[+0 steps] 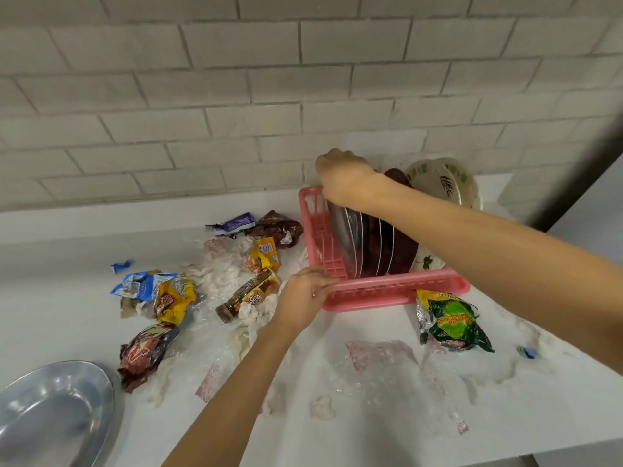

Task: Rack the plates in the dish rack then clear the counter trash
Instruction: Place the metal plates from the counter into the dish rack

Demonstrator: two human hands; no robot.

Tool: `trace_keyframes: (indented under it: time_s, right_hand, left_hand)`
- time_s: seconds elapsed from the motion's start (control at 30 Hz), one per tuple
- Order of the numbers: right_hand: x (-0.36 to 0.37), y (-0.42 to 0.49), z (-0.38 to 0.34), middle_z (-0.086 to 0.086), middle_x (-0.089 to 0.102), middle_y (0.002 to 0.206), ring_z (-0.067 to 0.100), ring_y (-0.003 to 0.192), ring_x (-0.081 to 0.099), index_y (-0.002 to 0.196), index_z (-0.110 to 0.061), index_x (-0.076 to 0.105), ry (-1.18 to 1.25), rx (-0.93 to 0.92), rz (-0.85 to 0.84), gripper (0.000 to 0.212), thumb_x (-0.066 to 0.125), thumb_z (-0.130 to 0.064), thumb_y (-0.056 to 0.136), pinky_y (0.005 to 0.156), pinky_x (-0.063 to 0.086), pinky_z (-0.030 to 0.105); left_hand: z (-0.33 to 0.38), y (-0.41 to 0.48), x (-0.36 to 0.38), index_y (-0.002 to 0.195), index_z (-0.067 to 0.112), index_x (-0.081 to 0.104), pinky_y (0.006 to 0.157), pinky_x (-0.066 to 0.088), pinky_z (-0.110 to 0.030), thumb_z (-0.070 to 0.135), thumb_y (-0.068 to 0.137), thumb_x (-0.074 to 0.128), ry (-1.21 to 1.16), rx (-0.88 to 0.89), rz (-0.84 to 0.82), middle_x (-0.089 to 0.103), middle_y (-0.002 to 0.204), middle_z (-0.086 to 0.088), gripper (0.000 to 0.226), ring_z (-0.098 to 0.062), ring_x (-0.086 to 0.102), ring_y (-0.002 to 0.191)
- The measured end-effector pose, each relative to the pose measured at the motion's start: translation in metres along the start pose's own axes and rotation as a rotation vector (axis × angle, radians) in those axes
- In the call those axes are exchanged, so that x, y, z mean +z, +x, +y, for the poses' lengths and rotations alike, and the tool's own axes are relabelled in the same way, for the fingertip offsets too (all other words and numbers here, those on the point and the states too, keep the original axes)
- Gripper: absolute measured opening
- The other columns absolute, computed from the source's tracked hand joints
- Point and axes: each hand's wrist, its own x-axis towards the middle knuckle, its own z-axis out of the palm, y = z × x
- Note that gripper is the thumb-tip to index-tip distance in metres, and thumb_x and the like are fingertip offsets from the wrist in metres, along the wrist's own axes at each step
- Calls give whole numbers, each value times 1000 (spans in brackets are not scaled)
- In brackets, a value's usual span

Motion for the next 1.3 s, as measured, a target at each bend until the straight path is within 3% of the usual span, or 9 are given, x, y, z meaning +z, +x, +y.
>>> trace_keyframes:
  time_s: [0.17, 0.27, 0.37, 0.6, 0.73, 0.9, 1.03, 1.17, 1.3]
  right_hand:
    - [14, 1, -5, 19, 53, 114, 34, 98, 58, 112, 4, 55, 17, 18, -38, 21, 54, 2, 91, 68, 40, 32]
    - [15, 1, -3, 14, 48, 96, 25, 67, 51, 79, -2, 49, 19, 61, -55, 14, 50, 5, 91, 58, 39, 28]
    - [19, -2, -4, 8, 40, 81, 19, 52, 40, 90, -2, 54, 20, 87, -70, 10, 50, 7, 90, 47, 37, 26]
    - [20, 3, -4, 9, 42, 75, 26, 62, 55, 88, 1, 55, 13, 129, -102, 16, 53, 17, 85, 60, 45, 28]
    - [18, 3, -4, 18, 53, 114, 31, 86, 58, 114, 1, 56, -36, 114, -102, 32, 55, 15, 85, 68, 43, 30]
    - [19, 2, 3, 14, 51, 101, 33, 93, 57, 112, 2, 56, -60, 105, -89, 29, 50, 13, 86, 71, 42, 32]
    - [22, -4, 8, 12, 46, 86, 34, 90, 56, 78, -4, 45, -80, 55, -72, 20, 47, 15, 85, 71, 41, 33]
    - [23, -4, 8, 20, 51, 115, 37, 102, 57, 110, 3, 56, -123, 24, -56, 31, 47, 17, 84, 73, 40, 36]
    - [22, -1, 11, 20, 51, 114, 34, 98, 56, 110, 1, 56, -162, -33, -52, 30, 48, 17, 85, 71, 41, 33]
  left_hand:
    - [-1, -1, 2, 109, 16, 75, 94, 21, 7, 7, 90, 65, -83, 4, 18, 75, 104, -1, 24, -3, 47, 118]
    - [-4, -3, 5, 109, 16, 75, 97, 22, 5, 6, 89, 65, -105, 2, 15, 74, 107, -1, 24, -3, 47, 120]
    - [-5, -4, 7, 108, 16, 76, 98, 22, 5, 6, 89, 65, -119, -9, 22, 73, 109, 1, 25, 1, 45, 119]
    - [-5, 1, 6, 108, 17, 75, 106, 35, -17, 6, 89, 64, -129, -6, 14, 73, 111, 2, 25, 3, 46, 118]
    - [-4, 0, 6, 109, 17, 75, 107, 34, -18, 7, 89, 65, -139, -47, 5, 73, 112, 2, 25, -6, 51, 123]
    - [-7, 1, 7, 110, 16, 75, 102, 28, -4, 5, 89, 65, -123, -54, -7, 73, 112, 1, 26, -6, 50, 124]
    - [-8, 0, 8, 110, 17, 75, 97, 26, 4, 5, 88, 66, -120, -56, 6, 72, 113, -1, 26, -1, 48, 120]
    - [-9, 0, 9, 110, 18, 75, 96, 24, 6, 6, 88, 67, -107, -54, 0, 72, 114, 0, 27, -1, 49, 120]
    - [-9, 2, 8, 110, 19, 75, 92, 27, 6, 7, 88, 66, -98, -64, -20, 72, 112, 0, 26, 3, 47, 116]
